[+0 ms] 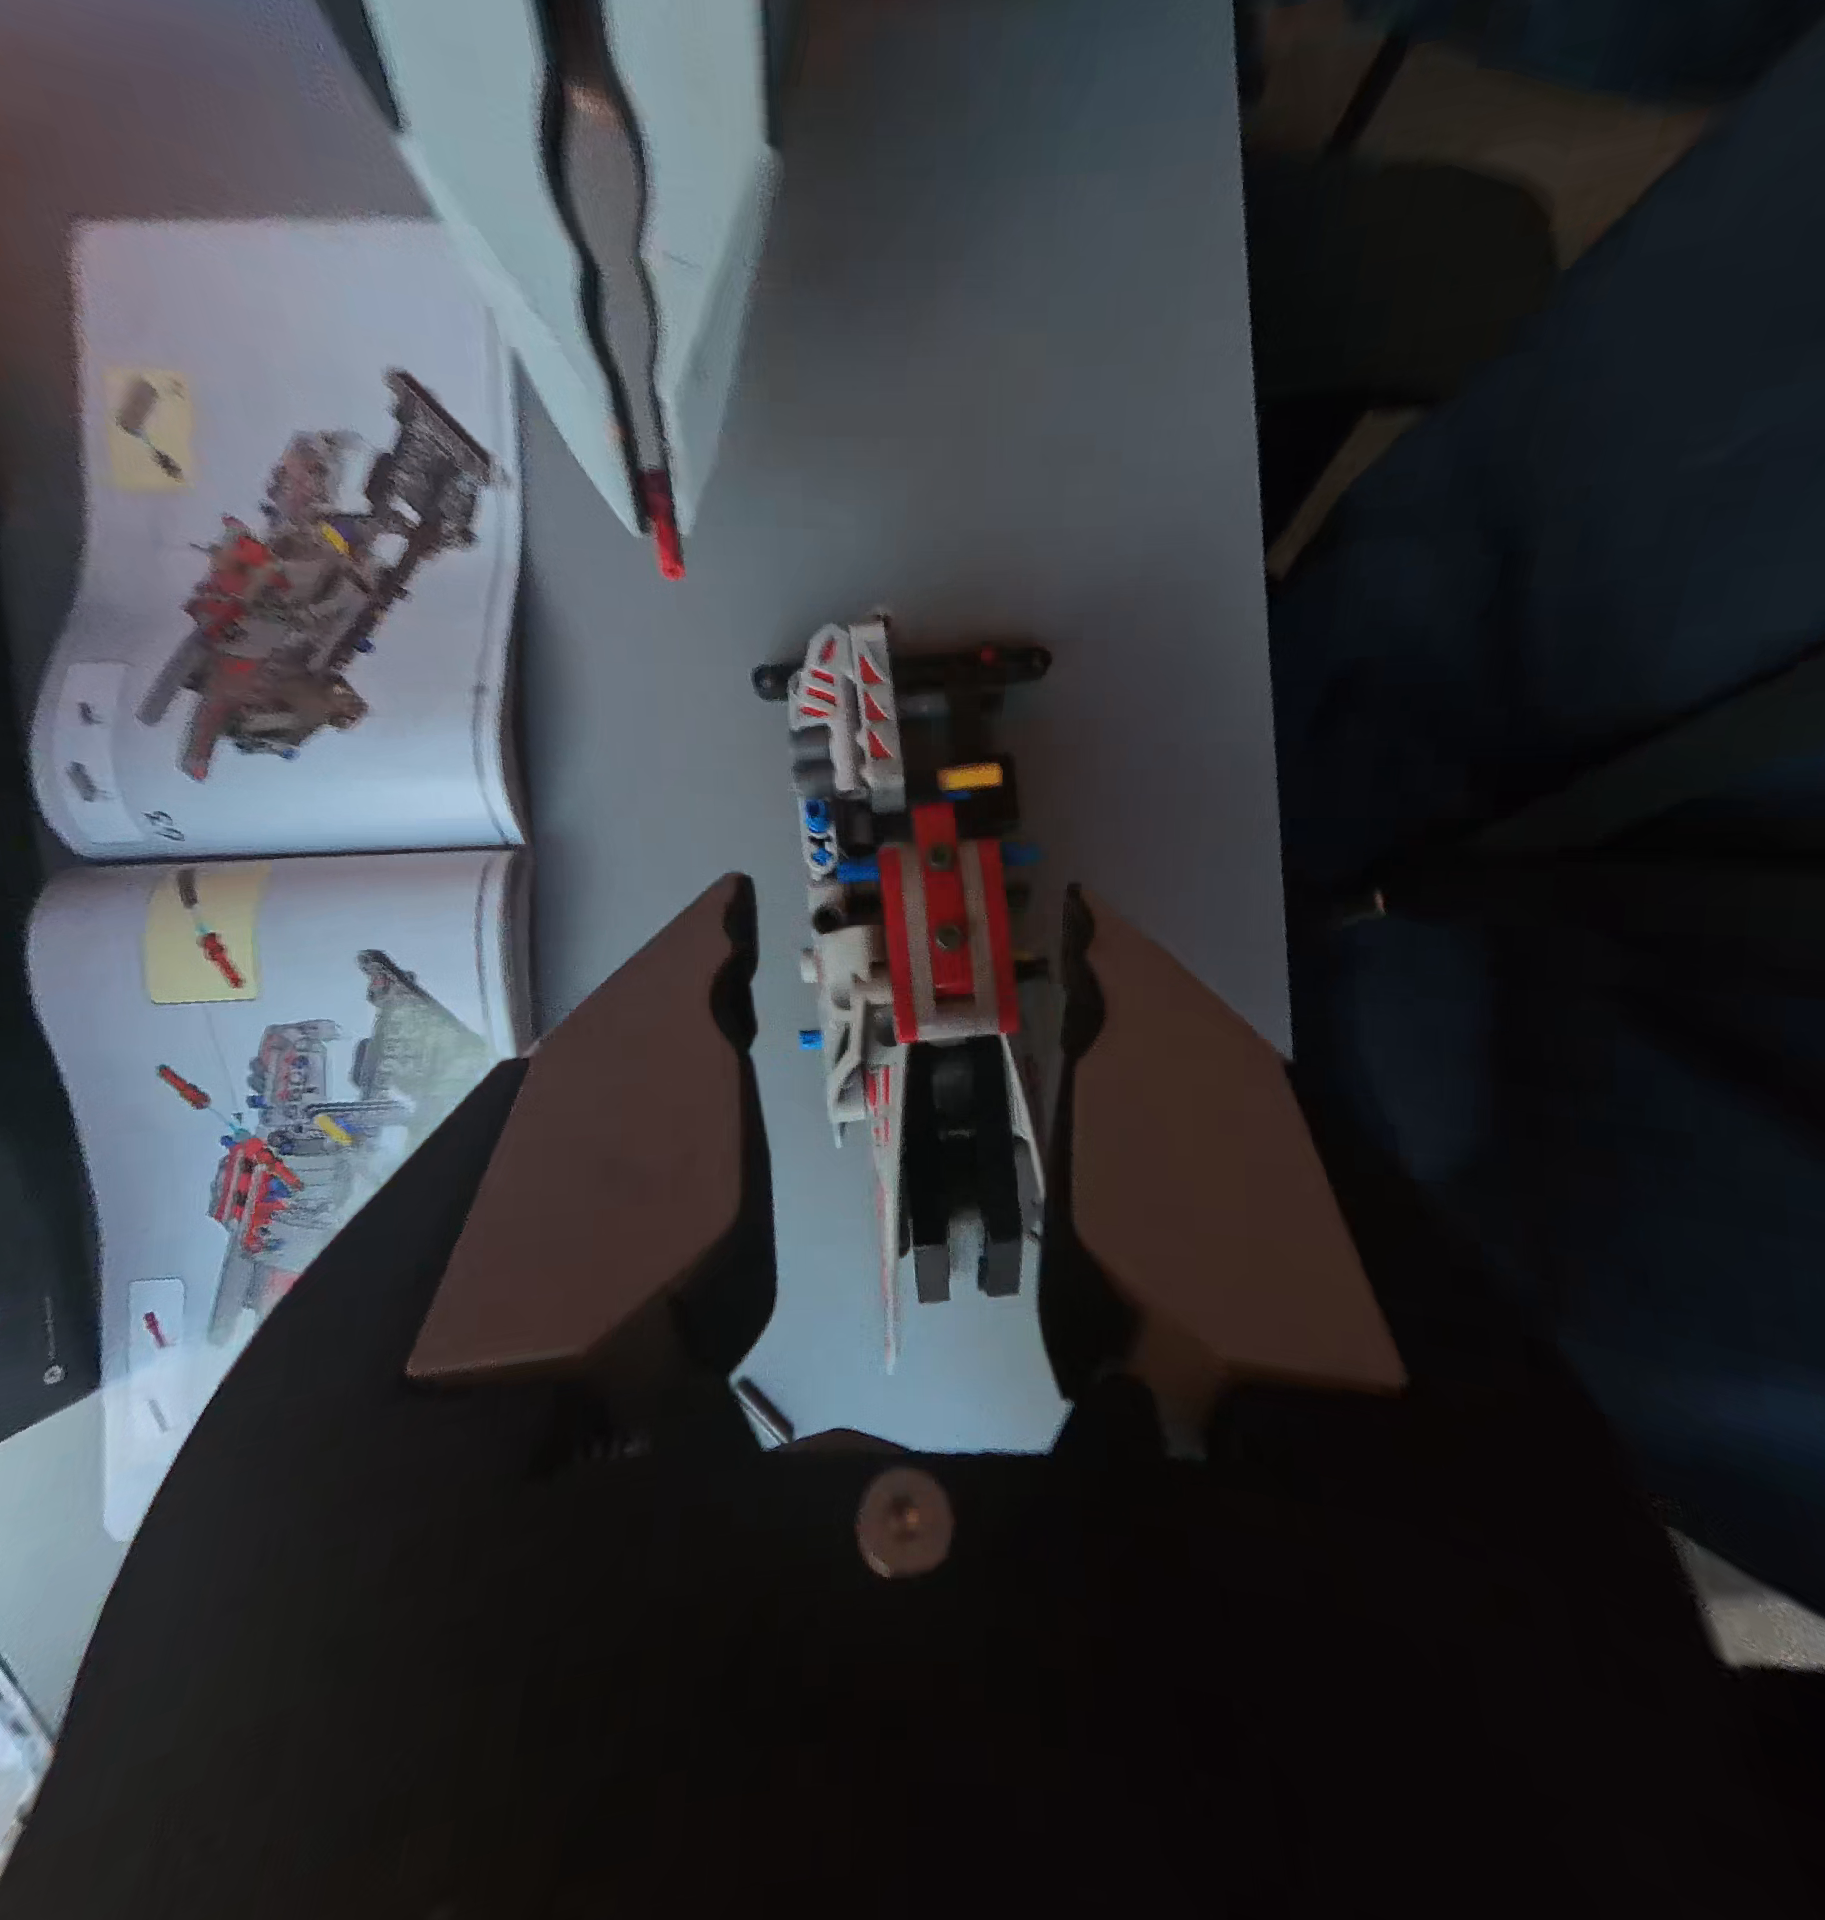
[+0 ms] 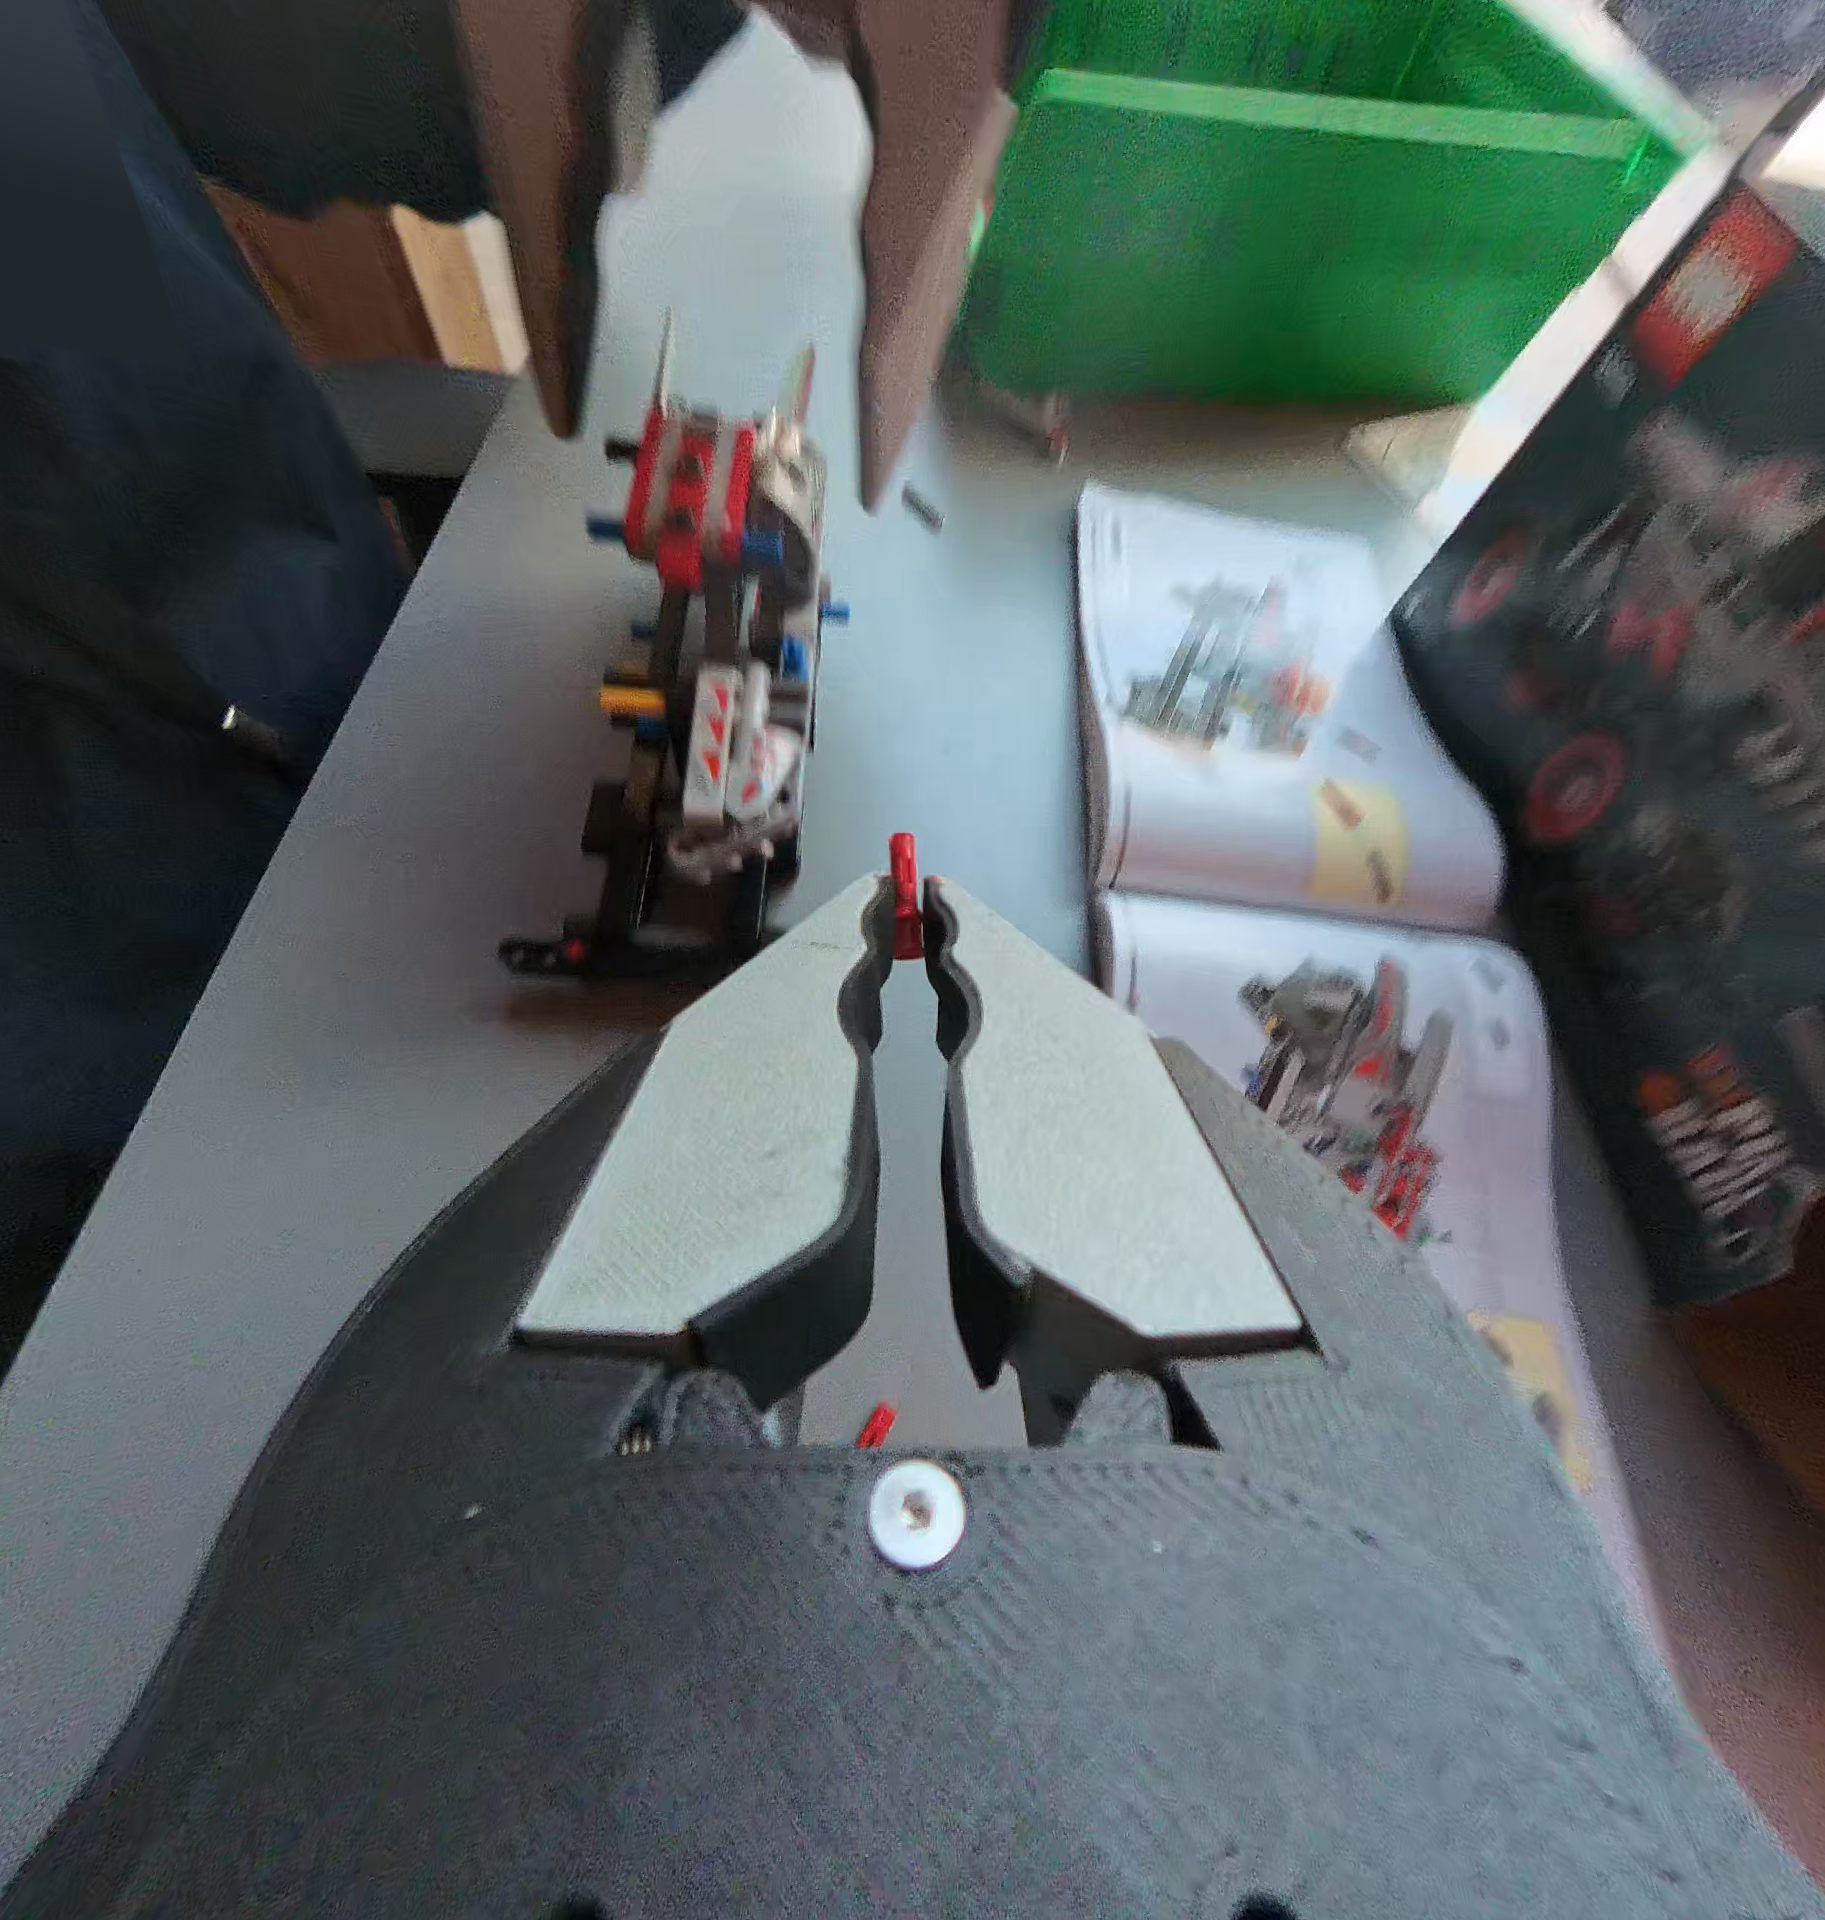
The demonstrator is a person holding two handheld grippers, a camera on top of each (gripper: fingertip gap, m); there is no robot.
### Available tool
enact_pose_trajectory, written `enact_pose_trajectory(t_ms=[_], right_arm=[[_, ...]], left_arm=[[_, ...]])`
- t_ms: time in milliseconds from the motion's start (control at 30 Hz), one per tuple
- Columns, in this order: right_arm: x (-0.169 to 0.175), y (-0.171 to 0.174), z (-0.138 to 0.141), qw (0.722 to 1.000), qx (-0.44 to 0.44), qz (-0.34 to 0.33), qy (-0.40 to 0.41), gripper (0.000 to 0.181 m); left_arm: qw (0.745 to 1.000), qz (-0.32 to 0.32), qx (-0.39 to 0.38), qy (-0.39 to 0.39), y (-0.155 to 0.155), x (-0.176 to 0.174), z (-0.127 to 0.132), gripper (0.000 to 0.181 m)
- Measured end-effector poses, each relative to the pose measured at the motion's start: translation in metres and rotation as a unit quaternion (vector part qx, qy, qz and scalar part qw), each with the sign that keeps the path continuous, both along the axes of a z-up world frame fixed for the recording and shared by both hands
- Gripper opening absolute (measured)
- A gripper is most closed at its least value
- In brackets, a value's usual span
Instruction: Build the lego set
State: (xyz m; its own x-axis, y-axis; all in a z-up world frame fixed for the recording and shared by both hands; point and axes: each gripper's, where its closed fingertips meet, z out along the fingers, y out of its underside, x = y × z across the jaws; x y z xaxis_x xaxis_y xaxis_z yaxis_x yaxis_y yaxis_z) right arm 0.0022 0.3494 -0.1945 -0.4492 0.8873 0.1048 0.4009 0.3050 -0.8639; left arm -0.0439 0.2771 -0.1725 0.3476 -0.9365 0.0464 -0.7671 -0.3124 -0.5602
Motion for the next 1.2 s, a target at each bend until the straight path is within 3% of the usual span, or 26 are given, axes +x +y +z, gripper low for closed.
enact_pose_trajectory(t_ms=[33,100,200,300,433,1067,1200], right_arm=[[-0.004,-0.004,0.011,1.0,0.017,-0.002,0.021,0.002],[-0.012,-0.009,0.029,0.997,0.06,-0.012,0.057,0.002],[-0.022,-0.015,0.044,0.987,0.128,-0.028,0.092,0.001],[-0.028,-0.015,0.046,0.977,0.184,-0.043,0.102,0.0],[-0.032,-0.013,0.042,0.967,0.224,-0.055,0.106,0.001],[-0.031,-0.013,0.036,0.936,0.327,-0.069,0.111,0.0],[-0.031,-0.013,0.04,0.934,0.326,-0.077,0.124,0.0]], left_arm=[[1.0,0.013,0.013,-0.017,0.008,-0.001,0.008,0.05],[0.997,0.044,0.02,-0.053,0.023,-0.002,0.018,0.039],[0.992,0.075,-0.032,-0.096,0.037,0.0,0.017,0.036],[0.984,0.101,-0.081,-0.125,0.048,0.0,0.013,0.035],[0.974,0.089,-0.12,-0.171,0.051,0.009,0.018,0.03],[0.971,0.062,-0.162,-0.162,0.055,0.025,0.007,0.003],[0.975,0.069,-0.134,-0.162,0.059,0.023,0.01,0.0]])
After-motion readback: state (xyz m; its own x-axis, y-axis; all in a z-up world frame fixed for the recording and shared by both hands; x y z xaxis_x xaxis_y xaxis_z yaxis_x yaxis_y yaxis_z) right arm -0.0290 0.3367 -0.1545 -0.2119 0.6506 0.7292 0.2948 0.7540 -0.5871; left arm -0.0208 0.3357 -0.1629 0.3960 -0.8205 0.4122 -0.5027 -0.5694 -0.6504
